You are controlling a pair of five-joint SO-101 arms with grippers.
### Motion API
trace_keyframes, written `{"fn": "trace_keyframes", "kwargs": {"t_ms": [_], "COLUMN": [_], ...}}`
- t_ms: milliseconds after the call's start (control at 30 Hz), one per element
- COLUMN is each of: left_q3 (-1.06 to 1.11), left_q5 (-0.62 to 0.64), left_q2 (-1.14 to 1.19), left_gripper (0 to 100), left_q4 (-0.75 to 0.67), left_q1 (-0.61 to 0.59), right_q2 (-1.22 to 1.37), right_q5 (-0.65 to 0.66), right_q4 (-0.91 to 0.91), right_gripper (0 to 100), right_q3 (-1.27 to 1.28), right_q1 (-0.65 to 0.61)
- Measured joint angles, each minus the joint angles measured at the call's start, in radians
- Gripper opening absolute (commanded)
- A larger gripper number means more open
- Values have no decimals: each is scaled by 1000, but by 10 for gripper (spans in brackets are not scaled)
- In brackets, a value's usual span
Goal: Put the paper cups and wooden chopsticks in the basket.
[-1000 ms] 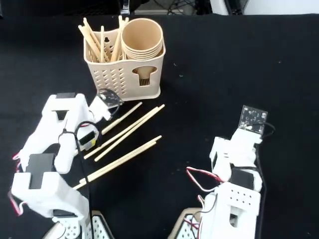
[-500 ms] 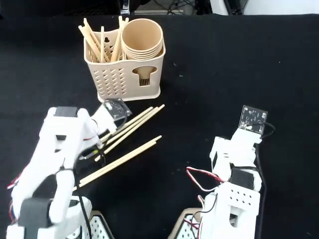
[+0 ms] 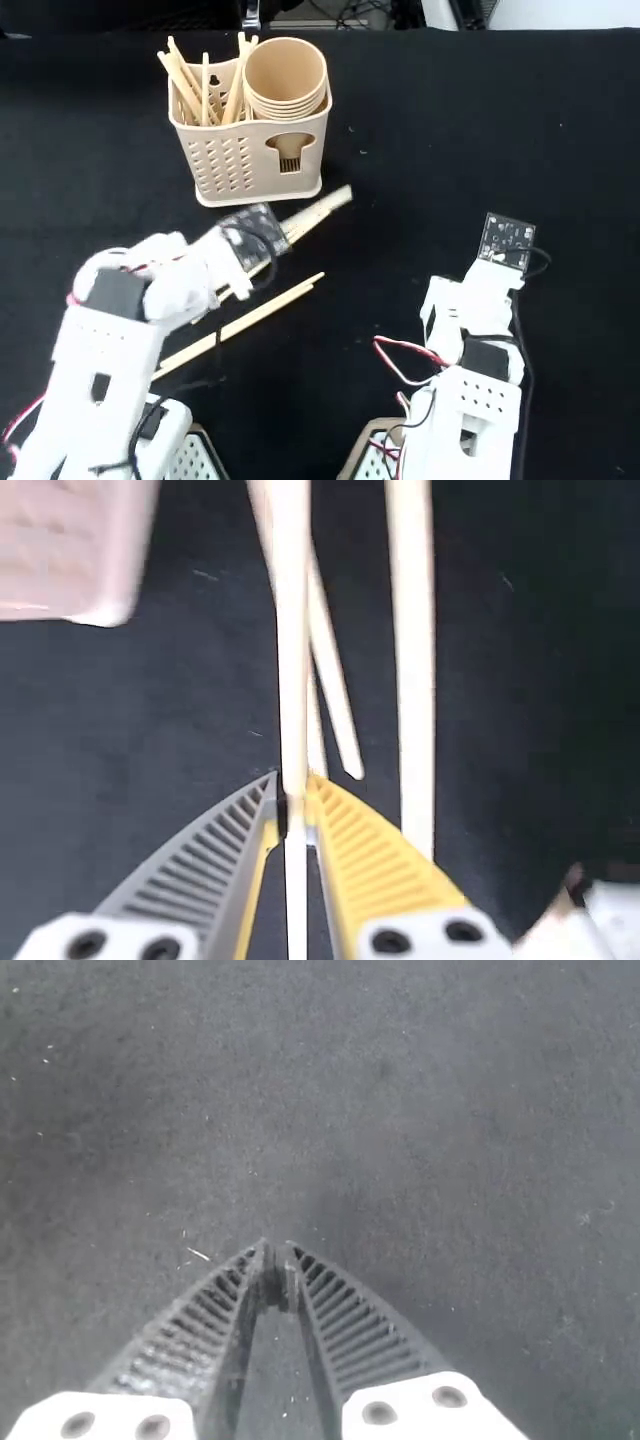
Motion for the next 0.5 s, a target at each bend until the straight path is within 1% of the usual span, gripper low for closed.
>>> {"fn": "trace_keyframes", "kwargs": {"t_ms": [100,167,333,500], "left_q3": [-38,-51,-55,-31], "left_q5": [86,160,362,572], "left_q2": [-83,-133,-255,-295], "left_gripper": [30,30,30,30], "left_q4": [-83,-172,-457,-760], "left_q1": [-18,-31,-64,-89], "right_q2": [0,0,0,0], "right_q5": [0,0,0,0], "right_q4": [0,0,0,0], "right_gripper": [15,15,15,15], "right_q3": [0,0,2,3], "right_q1": [0,0,0,0]}}
